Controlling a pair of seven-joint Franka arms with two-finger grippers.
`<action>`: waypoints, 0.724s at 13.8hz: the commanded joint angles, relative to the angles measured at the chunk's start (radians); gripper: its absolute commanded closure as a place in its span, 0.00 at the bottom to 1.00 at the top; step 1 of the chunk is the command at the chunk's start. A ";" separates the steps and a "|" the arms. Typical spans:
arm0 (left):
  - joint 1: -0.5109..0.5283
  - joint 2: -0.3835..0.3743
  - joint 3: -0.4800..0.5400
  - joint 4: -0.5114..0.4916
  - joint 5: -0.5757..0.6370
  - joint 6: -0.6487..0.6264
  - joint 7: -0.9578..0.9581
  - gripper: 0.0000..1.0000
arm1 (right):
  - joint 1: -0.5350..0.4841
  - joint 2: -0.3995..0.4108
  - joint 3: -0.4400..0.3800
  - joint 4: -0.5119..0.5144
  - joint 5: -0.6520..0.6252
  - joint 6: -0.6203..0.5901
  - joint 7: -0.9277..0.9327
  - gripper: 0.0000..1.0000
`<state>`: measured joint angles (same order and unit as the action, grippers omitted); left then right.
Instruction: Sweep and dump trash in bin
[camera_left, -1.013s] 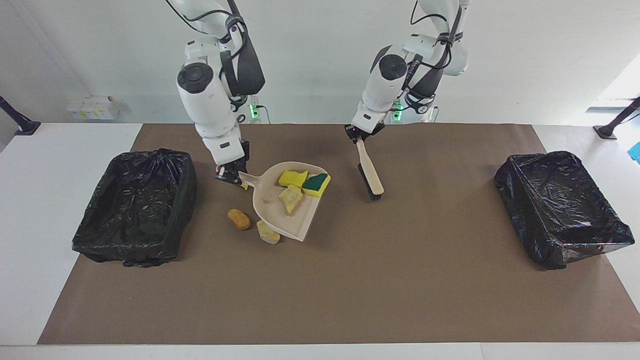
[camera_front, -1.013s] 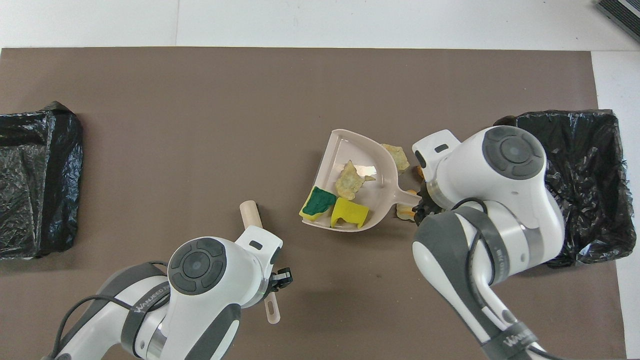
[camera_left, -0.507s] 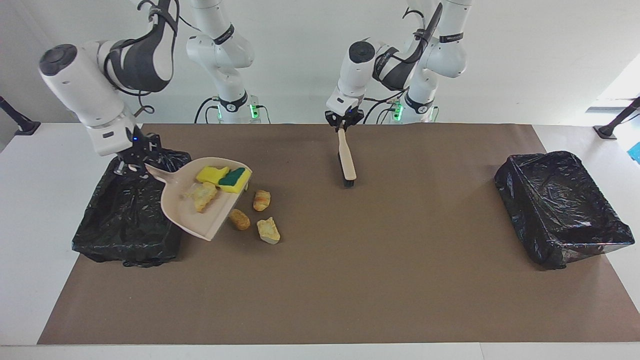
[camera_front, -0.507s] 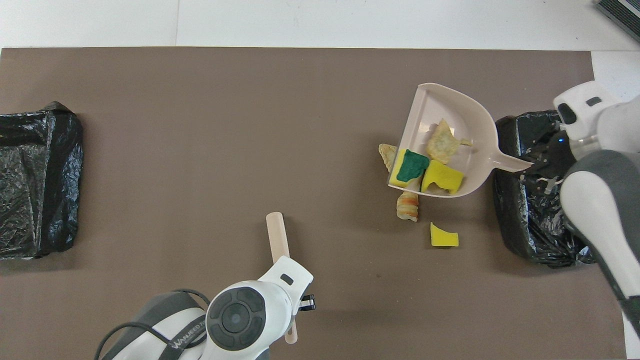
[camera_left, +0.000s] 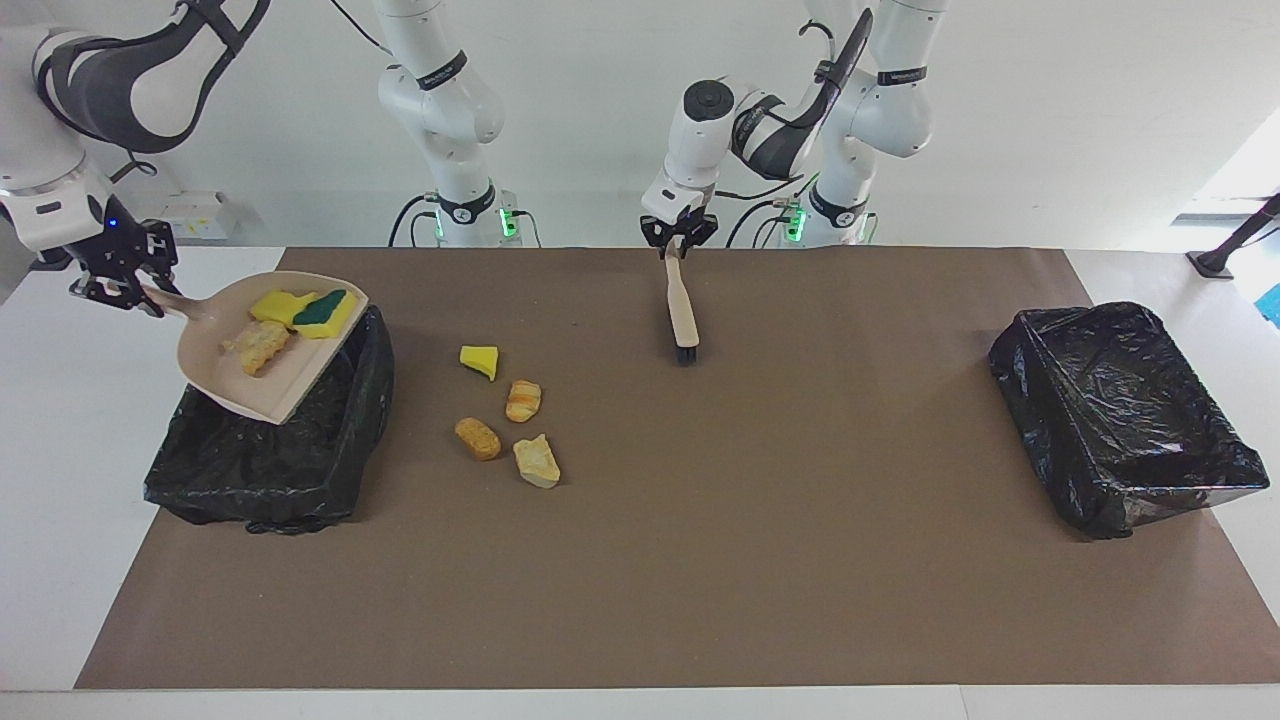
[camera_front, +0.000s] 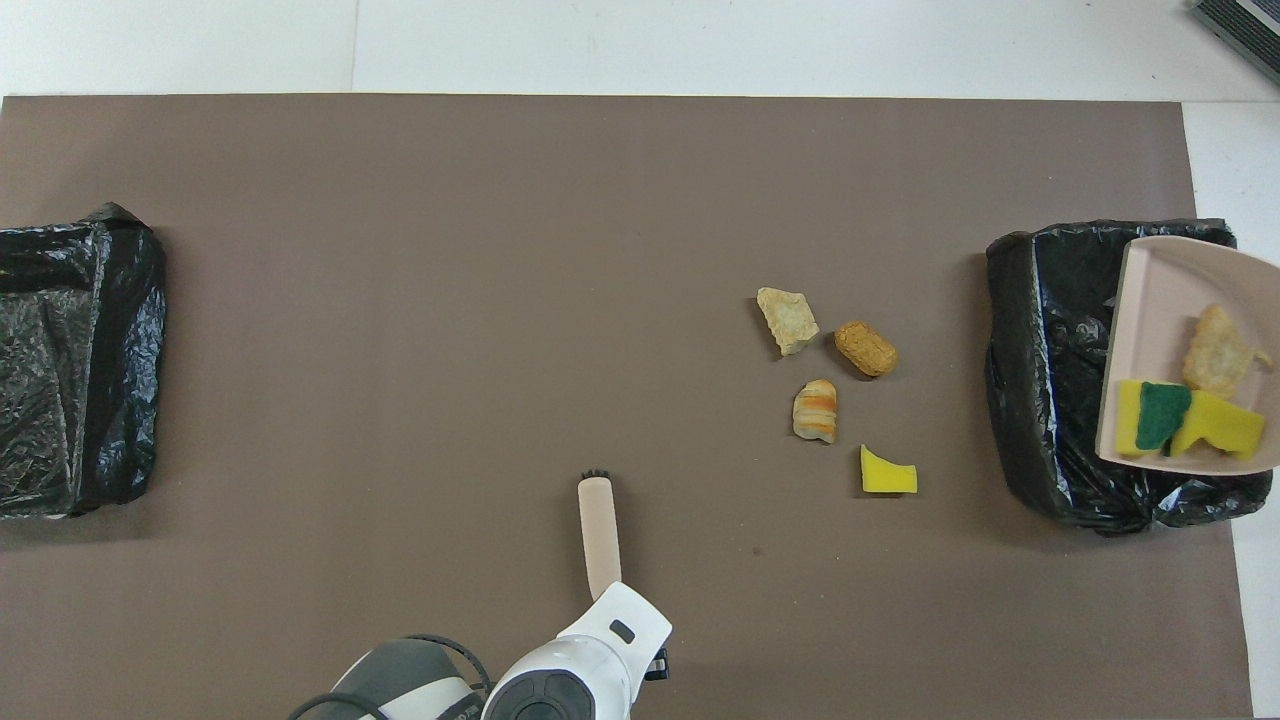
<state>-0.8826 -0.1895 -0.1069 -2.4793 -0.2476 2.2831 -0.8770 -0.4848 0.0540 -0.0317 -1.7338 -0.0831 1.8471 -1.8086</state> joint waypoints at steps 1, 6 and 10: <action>0.071 0.002 0.007 0.035 0.034 0.001 -0.011 0.00 | -0.021 0.026 0.013 0.027 -0.091 0.087 -0.055 1.00; 0.236 0.019 0.009 0.144 0.048 -0.049 0.015 0.00 | -0.034 0.078 0.013 0.016 -0.248 0.311 -0.078 1.00; 0.403 0.111 0.010 0.269 0.126 -0.125 0.263 0.00 | 0.006 0.084 0.016 -0.002 -0.433 0.352 -0.046 1.00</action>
<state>-0.5525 -0.1460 -0.0884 -2.2923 -0.1461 2.2069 -0.7153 -0.4976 0.1428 -0.0220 -1.7303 -0.4301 2.1766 -1.8570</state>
